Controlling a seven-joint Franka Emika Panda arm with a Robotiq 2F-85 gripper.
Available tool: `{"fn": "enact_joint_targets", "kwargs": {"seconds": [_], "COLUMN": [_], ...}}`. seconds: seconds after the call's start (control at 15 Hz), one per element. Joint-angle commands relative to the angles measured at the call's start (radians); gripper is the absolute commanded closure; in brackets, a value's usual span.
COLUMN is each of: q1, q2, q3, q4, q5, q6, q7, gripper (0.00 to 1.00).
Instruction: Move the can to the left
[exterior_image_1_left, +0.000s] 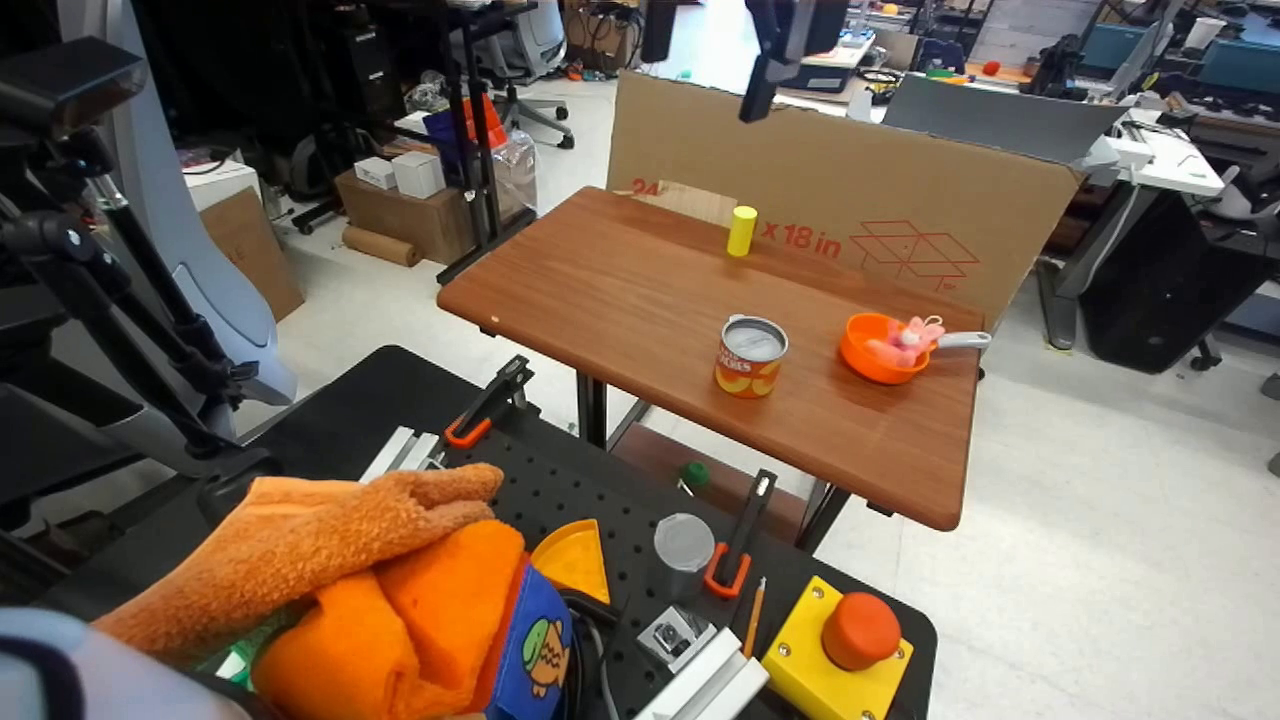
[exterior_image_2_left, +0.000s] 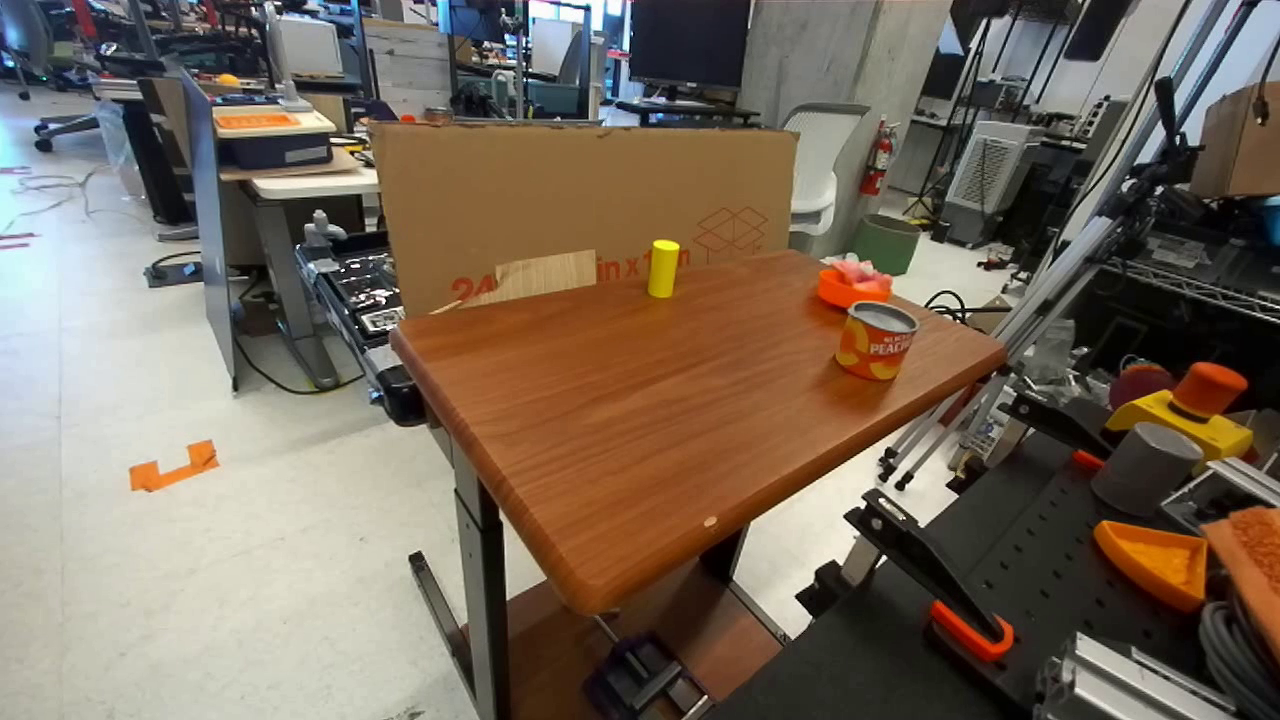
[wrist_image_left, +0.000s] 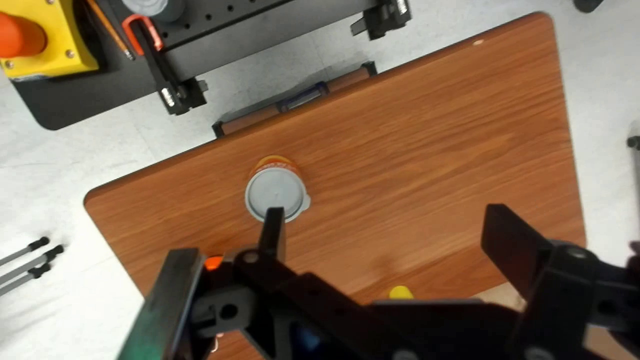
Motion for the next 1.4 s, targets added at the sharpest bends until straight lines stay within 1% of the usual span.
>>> {"fn": "enact_joint_targets", "kwargs": {"seconds": [0.0,0.13,0.2,0.33,0.47,0.67,0.73,0.87,1.13,1.33], "q1": [-0.067,-0.108,-0.128,-0.151,-0.159,-0.136,-0.124,-0.100,-0.053,-0.018], "q2": [0.148,0.229,0.270,0.342,0.423,0.533,0.573,0.637,0.755,0.817], "q3": [-0.015,-0.033,-0.044,-0.074,-0.110,-0.174,-0.198,-0.232,-0.261,-0.256], "q4": [0.056,0.083,0.095,0.124,0.159,0.211,0.223,0.249,0.293,0.308], "q5": [-0.133,-0.227,-0.286,-0.390,-0.511,-0.670,-0.739,-0.828,-0.933,-0.960], "q6": [0.081,0.111,0.131,0.165,0.196,0.227,0.240,0.242,0.231,0.214], "q7": [0.018,0.060,0.106,0.177,0.256,0.368,0.425,0.502,0.644,0.721], "gripper": [0.00,0.00,0.00,0.00,0.00,0.00,0.00,0.00,0.00,0.00]}}
